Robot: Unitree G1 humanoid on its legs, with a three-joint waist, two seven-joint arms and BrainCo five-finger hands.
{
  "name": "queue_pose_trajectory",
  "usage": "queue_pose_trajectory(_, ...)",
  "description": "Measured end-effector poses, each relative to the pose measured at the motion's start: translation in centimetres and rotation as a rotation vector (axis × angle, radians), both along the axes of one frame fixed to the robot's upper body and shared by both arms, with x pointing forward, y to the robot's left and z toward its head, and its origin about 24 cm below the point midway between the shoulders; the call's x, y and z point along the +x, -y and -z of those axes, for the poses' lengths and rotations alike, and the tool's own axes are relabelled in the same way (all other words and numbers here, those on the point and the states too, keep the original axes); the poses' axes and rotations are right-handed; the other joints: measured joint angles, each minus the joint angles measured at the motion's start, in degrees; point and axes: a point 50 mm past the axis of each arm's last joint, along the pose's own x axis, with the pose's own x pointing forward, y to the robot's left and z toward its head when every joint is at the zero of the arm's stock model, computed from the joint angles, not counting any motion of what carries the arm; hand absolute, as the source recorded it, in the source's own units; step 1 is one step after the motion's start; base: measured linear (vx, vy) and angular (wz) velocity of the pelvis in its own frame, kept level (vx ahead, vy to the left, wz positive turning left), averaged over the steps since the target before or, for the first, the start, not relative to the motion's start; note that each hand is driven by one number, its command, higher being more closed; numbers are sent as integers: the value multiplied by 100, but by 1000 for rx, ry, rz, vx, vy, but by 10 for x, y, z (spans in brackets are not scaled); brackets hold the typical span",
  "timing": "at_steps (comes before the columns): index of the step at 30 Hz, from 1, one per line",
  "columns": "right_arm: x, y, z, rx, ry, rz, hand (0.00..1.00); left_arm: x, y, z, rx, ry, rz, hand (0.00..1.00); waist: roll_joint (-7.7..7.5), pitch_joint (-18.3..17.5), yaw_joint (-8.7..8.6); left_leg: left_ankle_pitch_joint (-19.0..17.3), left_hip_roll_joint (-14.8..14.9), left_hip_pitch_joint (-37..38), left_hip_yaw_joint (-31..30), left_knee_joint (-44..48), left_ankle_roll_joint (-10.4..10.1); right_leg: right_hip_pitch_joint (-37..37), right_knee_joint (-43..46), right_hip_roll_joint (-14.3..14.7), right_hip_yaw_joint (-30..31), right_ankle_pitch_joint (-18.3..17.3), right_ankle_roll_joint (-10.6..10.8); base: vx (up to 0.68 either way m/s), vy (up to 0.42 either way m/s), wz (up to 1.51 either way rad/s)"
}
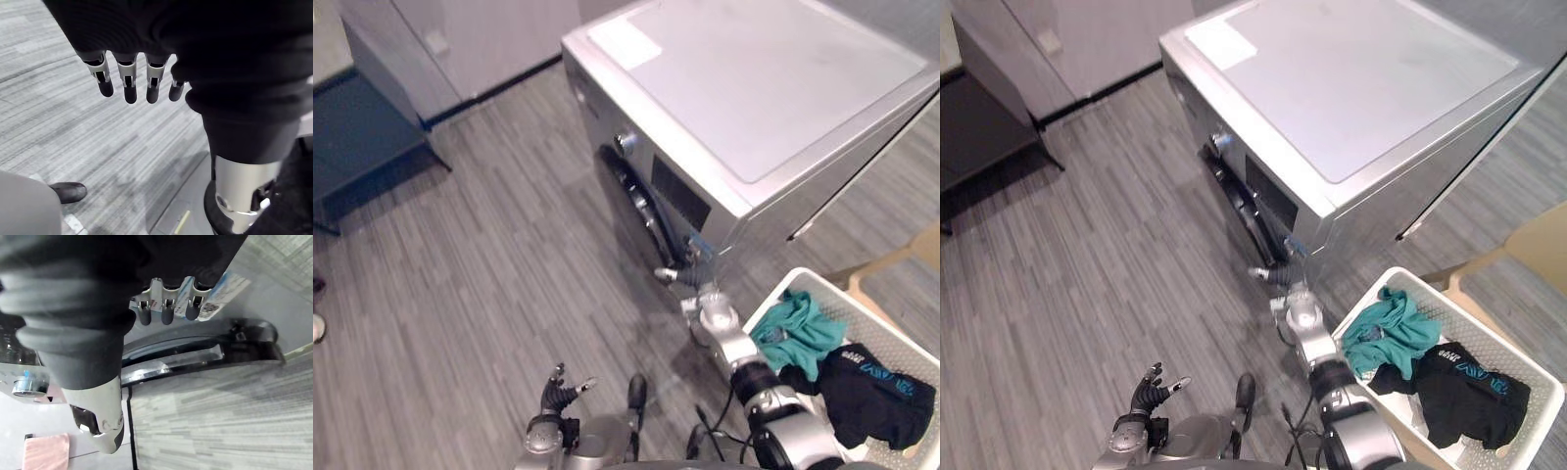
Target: Pick up the laundry basket with both hands and put the clothes into the washing machine.
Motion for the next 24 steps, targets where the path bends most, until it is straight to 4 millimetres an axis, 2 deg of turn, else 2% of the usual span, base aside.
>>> queue_pose_trajectory(3,23,21,-27,-66,58,42,0,15,1,-8,2,55,-1,0,134,337,173,0,-8,-400,-92,264,-1,-286,162,1,-101,0,-8,-66,8,20)
queue_pose_trajectory(6,40,37,-47,-90,69,82,0,20,-2,-13,7,88,-24,0,233,457,277,71,-5,-766,-220,328,-82,-609,285,2,-192,-8,-22,-80,3,26)
queue_pose_trajectory(10,55,47,-75,-76,114,112,0,24,-9,-19,15,125,-50,0,279,596,409,251,-16,-1078,-396,275,-101,-941,435,5,-305,-58,-98,-84,-15,25)
queue_pose_trajectory(14,66,57,-110,-61,188,130,0,34,-5,-27,4,186,-35,0,442,712,590,420,-27,-1332,-736,131,-157,-1239,644,7,-549,-109,-132,-70,-39,32)
queue_pose_trajectory(16,68,46,-120,-74,212,94,0,37,-3,-28,-1,192,-21,0,449,749,647,508,-38,-1379,-897,24,-209,-1317,731,8,-640,-173,-153,-34,-73,36)
queue_pose_trajectory(18,67,41,-117,-68,211,108,0,39,-1,-30,-8,201,-19,0,440,751,701,544,-69,-1377,-1039,26,-215,-1311,807,13,-699,-220,-128,3,-91,28)
queue_pose_trajectory(20,67,28,-118,-109,218,56,0,42,0,-31,-6,209,-10,0,442,751,718,576,-92,-1411,-1179,74,-239,-1291,821,28,-787,-267,-151,-10,-95,29)
queue_pose_trajectory(23,68,-2,-127,-106,237,-26,0,54,4,-38,5,242,38,0,445,750,861,621,-67,-1556,-1499,171,-312,-1270,825,115,-1099,-345,-251,-30,-138,51)
queue_pose_trajectory(24,70,-20,-143,-99,275,-85,0,62,8,-44,7,272,67,0,449,752,982,655,-54,-1605,-1658,165,-377,-1269,856,136,-1265,-414,-303,-32,-186,73)
